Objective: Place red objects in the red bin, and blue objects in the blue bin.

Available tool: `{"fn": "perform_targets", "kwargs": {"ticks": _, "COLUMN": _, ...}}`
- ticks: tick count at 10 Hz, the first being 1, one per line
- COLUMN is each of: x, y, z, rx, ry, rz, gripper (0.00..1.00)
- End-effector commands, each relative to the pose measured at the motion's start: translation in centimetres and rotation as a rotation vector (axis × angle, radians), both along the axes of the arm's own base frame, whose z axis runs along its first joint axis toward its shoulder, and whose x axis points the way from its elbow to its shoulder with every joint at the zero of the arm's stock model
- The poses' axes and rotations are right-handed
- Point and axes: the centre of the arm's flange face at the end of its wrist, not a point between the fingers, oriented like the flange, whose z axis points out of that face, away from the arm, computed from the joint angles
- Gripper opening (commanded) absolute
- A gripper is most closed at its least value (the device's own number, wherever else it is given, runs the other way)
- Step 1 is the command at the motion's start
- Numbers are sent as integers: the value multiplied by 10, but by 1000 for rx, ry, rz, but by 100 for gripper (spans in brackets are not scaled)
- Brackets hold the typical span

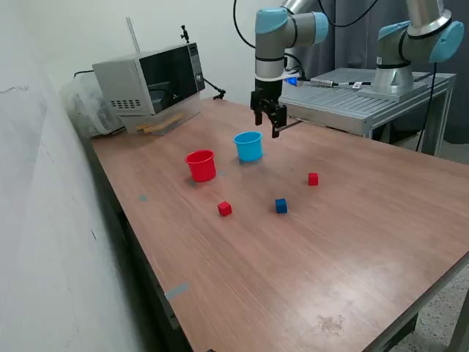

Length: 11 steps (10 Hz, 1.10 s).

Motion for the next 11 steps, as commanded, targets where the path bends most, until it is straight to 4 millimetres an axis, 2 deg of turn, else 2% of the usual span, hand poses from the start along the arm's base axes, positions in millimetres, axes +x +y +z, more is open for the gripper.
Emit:
{"fn": "perform_targets", "kwargs": {"ticks": 1, "x": 9, "y": -157, "z": 24, "rx": -114, "ry": 47, "rz": 265, "gripper": 100}}
{"fn": "perform_targets", "kwargs": {"ticks": 3, "x": 2, "y": -195, "z": 10, "rx": -116, "ry": -25, "rz": 343, "gripper": 100}}
{"fn": "perform_targets", "kwargs": {"ticks": 4, "x": -4, "y": -204, "z": 7, "rx": -107, "ry": -34, "rz": 451, "gripper": 100}}
{"fn": "perform_targets", "kwargs": {"ticks": 5, "x": -18, "y": -203, "z": 11, "rx": -110, "ry": -18, "rz": 460, "gripper": 100}}
{"fn": "perform_targets", "kwargs": {"ticks": 6, "x": -27, "y": -205, "z": -1, "rx": -124, "ry": -23, "rz": 408, "gripper": 100}}
{"fn": "perform_targets", "kwargs": {"ticks": 8, "x": -42, "y": -189, "z": -20, "rx": -169, "ry": -87, "rz": 132, "gripper": 100}}
{"fn": "perform_targets", "kwargs": {"ticks": 9, "x": -54, "y": -201, "z": -31, "rx": -262, "ry": -136, "rz": 63, "gripper": 100}}
{"fn": "perform_targets", "kwargs": {"ticks": 11, "x": -65, "y": -205, "z": -40, "rx": -276, "ry": -148, "rz": -95, "gripper": 100}}
